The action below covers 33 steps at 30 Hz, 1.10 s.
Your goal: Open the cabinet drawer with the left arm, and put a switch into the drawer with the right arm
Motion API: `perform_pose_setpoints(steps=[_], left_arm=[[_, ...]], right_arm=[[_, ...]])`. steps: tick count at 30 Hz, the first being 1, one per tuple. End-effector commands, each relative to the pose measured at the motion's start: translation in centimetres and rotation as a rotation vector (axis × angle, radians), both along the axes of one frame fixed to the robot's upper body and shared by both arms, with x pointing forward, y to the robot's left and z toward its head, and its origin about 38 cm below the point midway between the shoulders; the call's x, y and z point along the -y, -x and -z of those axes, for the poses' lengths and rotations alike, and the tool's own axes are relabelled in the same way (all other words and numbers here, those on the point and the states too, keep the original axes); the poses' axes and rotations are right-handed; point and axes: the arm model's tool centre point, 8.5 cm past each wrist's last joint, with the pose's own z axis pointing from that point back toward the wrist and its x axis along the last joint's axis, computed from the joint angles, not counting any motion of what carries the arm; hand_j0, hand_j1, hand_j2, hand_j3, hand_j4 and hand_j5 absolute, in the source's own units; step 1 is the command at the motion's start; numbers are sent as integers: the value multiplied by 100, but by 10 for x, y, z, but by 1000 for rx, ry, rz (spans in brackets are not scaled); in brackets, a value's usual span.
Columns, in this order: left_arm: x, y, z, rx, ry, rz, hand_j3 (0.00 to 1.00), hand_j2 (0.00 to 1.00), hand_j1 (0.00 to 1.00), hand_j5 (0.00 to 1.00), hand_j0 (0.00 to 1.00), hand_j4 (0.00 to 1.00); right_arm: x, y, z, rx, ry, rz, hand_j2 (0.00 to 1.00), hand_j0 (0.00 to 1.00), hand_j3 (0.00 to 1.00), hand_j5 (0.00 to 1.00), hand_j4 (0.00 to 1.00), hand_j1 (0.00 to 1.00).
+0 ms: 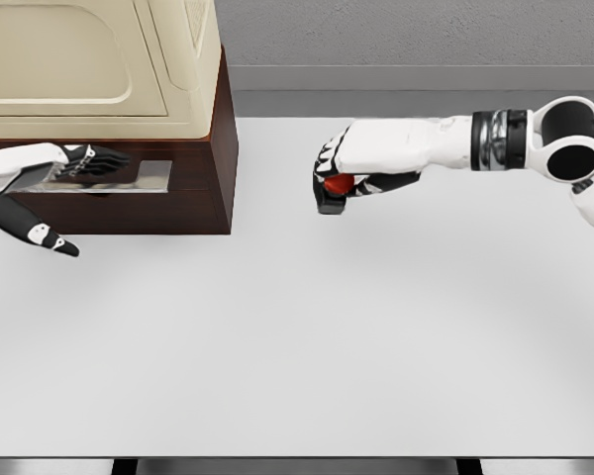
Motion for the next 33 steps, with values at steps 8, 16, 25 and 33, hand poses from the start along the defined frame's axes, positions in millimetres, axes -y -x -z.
perform_pose_setpoints(steps=[8, 16, 25, 33], left_arm=[[-1, 0, -3, 4, 10, -4, 100, 100, 100, 100, 100, 100], [0, 1, 3, -9, 11, 0, 100, 100, 100, 100, 100, 100], [0, 9, 11, -50, -1, 20, 100, 100, 100, 100, 100, 100], [-3, 17, 8, -63, -14, 23, 100, 100, 100, 100, 100, 100]], right_arm=[[-18, 1, -4, 1, -4, -40, 51, 51, 51, 51, 51, 51], [-37, 8, -28, 56, -9, -101, 51, 51, 51, 51, 51, 51], [-46, 15, -48, 73, -46, -142, 51, 51, 51, 51, 51, 51], [-74, 15, -58, 86, -75, -193, 51, 51, 51, 51, 51, 51]])
